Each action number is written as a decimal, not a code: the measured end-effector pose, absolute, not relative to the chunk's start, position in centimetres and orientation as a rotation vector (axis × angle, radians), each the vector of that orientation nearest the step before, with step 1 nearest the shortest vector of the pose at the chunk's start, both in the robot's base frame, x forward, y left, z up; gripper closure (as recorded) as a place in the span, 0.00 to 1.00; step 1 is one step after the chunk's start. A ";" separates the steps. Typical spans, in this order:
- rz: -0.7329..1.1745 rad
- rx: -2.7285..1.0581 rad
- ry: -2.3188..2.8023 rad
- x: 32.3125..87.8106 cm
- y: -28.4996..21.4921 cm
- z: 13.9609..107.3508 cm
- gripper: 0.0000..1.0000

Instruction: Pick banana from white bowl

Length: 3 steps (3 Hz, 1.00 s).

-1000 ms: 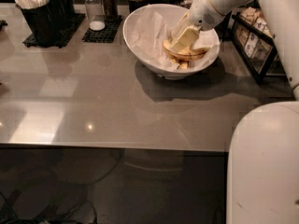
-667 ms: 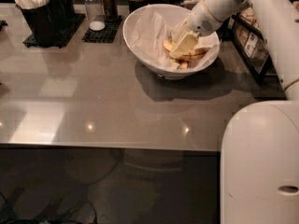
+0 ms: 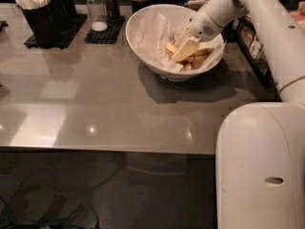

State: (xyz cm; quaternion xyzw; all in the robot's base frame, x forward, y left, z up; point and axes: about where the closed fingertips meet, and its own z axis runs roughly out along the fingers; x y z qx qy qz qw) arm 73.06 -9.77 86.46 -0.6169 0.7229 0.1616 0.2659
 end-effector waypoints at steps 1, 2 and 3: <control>0.430 -1.664 1.952 73.2 -9.7 86.6 0.74; 0.374 -1.669 1.908 73.1 -9.6 89.0 0.97; 0.386 -1.666 1.826 72.4 -9.3 91.7 1.00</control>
Offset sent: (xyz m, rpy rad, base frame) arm -0.0090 -0.0009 0.0659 -0.0246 -0.1457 0.0131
